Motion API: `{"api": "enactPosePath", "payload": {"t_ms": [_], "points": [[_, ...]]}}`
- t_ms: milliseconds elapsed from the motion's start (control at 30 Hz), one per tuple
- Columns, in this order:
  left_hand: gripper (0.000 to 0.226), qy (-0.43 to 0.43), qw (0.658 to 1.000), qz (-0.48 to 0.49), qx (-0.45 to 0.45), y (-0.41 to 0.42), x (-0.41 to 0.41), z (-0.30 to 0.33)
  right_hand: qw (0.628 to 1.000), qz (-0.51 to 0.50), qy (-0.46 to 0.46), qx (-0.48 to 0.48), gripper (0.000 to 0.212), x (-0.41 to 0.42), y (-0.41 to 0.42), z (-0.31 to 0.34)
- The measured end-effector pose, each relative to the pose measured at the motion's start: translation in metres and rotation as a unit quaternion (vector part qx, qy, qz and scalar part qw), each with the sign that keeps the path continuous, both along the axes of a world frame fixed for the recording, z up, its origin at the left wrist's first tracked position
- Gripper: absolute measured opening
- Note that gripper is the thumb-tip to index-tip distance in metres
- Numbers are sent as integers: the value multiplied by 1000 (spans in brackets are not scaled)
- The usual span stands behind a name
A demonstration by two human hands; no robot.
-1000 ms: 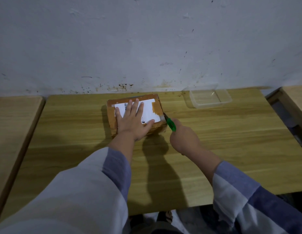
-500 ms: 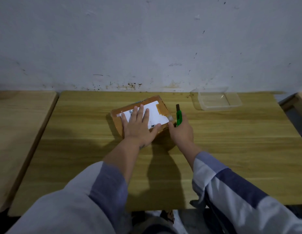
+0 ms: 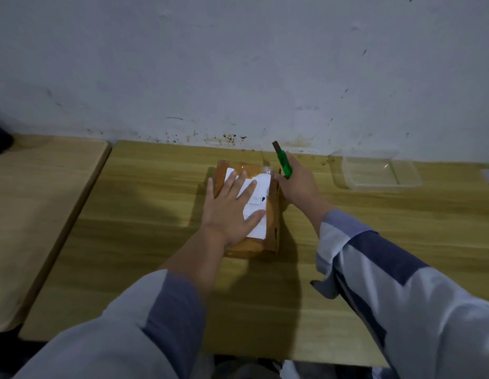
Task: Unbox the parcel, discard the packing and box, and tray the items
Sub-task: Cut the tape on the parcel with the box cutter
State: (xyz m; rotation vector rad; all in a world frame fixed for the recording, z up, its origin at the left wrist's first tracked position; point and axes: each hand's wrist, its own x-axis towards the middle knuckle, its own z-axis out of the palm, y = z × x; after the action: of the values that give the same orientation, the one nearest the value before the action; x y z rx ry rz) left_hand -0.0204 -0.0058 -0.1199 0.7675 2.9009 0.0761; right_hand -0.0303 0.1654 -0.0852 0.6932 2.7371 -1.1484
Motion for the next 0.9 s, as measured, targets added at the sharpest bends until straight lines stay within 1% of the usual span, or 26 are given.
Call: {"api": "enactPosePath", "payload": {"t_ms": [133,333,467,667,767,900], "points": [[71,2,999,46,-2,8,-6,2,999,-5,-30,16,55,14,2,12],[72,-6,996,92,-3,21,-16,5,998,32,-49,31,55,53,-3,28],[72,-4,995,99,-2,21,-17,6,997,53,-44,36,55,68,-13,31],[72,2,995,101,-2,19,-17,5,994,68,-63,54,57,71,-23,36],[72,5,995,101,-3,19,-17,4,991,76,-83,75,63,71,-29,38],[72,7,995,102,-3,19,-17,4,981,90,-112,129,69,63,-35,39]]}}
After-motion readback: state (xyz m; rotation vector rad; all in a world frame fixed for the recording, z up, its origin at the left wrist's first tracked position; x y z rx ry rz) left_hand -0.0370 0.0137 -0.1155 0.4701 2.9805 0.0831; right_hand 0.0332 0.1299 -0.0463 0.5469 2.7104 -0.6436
